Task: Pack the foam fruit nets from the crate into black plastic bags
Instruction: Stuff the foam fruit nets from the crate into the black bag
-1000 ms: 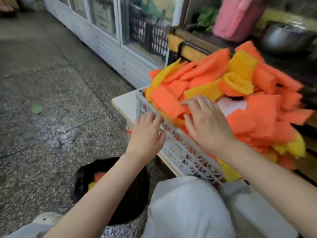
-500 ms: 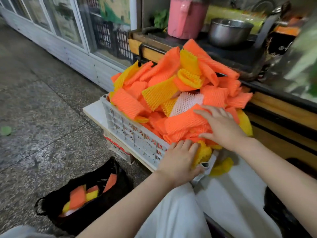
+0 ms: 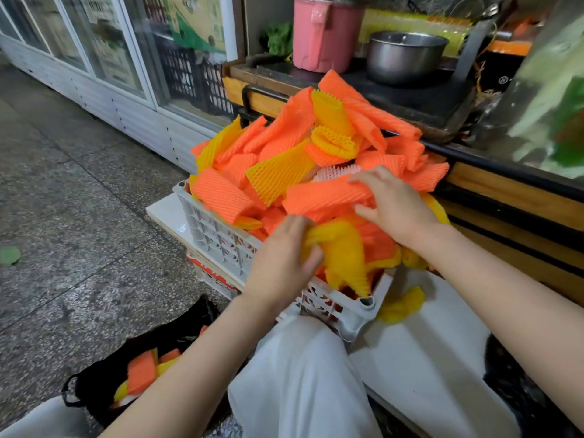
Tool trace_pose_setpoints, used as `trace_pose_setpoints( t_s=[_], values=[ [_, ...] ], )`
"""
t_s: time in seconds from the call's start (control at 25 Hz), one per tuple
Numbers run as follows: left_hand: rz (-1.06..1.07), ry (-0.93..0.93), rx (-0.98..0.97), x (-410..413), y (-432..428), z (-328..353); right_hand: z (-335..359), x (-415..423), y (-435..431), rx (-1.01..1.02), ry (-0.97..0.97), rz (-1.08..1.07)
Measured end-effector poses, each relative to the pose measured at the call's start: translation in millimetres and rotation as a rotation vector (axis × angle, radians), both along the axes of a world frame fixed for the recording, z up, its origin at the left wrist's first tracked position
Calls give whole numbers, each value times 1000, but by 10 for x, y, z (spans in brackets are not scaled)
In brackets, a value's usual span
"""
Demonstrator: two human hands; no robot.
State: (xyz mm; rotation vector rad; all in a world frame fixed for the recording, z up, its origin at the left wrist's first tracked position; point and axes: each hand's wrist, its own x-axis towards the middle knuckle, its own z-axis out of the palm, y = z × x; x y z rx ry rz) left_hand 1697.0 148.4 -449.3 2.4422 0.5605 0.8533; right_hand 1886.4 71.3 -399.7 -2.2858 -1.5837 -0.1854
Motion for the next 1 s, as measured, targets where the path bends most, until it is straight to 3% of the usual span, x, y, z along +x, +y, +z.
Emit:
trace_pose_setpoints(
  t_s=[0.12, 0.24, 0.48, 0.68, 0.88, 1.0],
  values=[
    [217, -237, -155, -96, 129, 180, 87, 33, 16, 241, 167, -16],
    [380, -429, -253, -189, 249, 283, 199, 11, 76, 417, 188, -47],
    [563, -532, -322, -406, 471, 376, 481, -330, 145, 618, 160, -16],
    [475, -468, -343, -412, 280, 306, 371, -766, 409, 501, 416, 0],
    [173, -407, -796, -495, 273, 90, 41, -1139, 524, 281, 612, 41],
    [259, -445, -824, -739, 287, 28, -171, -1414, 567, 176, 749, 118]
  ],
)
